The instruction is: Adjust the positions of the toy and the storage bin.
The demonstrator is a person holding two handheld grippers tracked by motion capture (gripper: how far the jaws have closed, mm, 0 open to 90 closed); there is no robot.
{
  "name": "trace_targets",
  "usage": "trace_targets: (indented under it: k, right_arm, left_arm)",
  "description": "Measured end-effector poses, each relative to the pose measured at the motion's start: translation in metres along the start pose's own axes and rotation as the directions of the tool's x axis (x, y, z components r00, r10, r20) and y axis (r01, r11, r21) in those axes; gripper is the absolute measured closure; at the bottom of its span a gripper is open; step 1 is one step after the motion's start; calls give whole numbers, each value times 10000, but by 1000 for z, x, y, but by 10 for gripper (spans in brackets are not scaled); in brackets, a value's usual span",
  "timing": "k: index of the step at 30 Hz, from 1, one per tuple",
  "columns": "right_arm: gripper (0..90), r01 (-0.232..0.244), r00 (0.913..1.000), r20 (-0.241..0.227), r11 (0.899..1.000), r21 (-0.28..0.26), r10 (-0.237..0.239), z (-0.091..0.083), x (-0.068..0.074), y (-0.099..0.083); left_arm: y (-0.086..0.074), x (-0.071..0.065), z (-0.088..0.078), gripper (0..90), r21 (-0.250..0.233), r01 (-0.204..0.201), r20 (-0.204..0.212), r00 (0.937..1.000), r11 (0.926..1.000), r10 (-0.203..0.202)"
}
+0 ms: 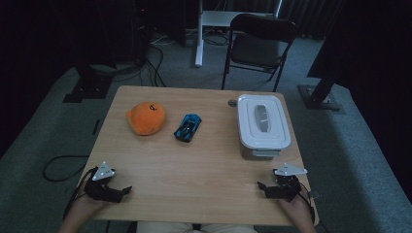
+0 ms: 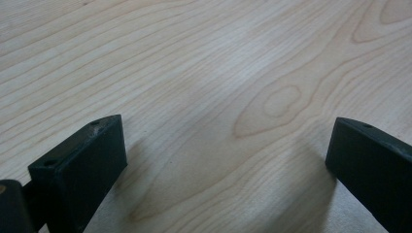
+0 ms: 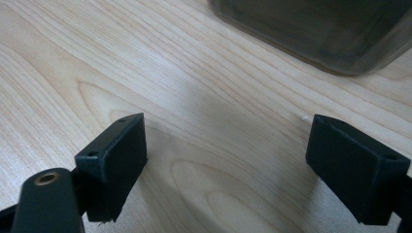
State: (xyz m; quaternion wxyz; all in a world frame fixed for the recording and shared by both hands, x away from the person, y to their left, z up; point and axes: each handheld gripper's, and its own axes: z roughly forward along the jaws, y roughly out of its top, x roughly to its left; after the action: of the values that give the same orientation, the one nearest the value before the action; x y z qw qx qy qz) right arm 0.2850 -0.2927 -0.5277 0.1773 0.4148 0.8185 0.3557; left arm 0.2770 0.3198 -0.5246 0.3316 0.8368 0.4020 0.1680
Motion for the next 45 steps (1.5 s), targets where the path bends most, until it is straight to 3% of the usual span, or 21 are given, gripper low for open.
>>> trace_targets:
  k: [6, 23, 31, 38, 45]
  right_arm:
    - [158, 7, 10000, 18, 10000, -31, -7, 0, 0, 0]
    - [165, -77, 9999, 85, 10000, -35, 78, 0, 0, 0]
    - [165, -109, 9999, 129, 9999, -39, 109, 0, -1, 0]
    - [166, -176, 9997, 191, 9998, -25, 176, 0, -1, 0]
    - [166, -176, 9997, 196, 9998, -25, 176, 0, -1, 0]
  left_arm:
    - [0, 1, 0, 16, 19, 217, -206, 9996, 9998, -217]
    - [8, -1, 3, 18, 307, -330, 145, 9994, 9990, 325]
    - [24, -6, 12, 18, 559, -264, 143, 9996, 9981, 256]
    - [48, -11, 18, 18, 426, -583, 238, 9981, 9974, 573]
    - [69, -11, 22, 18, 260, -508, 238, 9985, 9984, 502]
